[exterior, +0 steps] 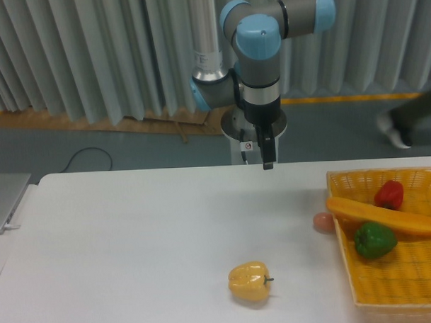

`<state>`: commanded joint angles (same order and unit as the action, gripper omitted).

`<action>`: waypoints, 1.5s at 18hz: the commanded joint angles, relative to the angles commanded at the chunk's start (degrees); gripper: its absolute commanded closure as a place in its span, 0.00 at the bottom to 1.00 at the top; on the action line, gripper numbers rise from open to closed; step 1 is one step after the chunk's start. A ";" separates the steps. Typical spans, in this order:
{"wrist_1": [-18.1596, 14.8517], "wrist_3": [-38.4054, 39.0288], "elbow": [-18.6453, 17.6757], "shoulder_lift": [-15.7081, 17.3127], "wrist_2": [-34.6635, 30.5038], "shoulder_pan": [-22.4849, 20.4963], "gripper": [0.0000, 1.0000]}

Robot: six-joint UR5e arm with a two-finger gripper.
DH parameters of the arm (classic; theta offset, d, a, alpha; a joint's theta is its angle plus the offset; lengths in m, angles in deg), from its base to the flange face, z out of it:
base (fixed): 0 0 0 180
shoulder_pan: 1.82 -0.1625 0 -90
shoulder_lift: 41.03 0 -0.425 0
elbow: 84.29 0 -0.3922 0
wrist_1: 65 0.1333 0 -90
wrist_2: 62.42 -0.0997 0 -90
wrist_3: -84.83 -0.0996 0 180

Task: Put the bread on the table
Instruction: 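Move the open gripper over the yellow basket above the orange bread loaf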

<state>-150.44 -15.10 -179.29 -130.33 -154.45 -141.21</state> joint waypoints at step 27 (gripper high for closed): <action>3.33 -17.57 3.51 -7.73 0.09 -14.32 0.00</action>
<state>-147.11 -32.67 -175.79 -138.05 -154.36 -155.53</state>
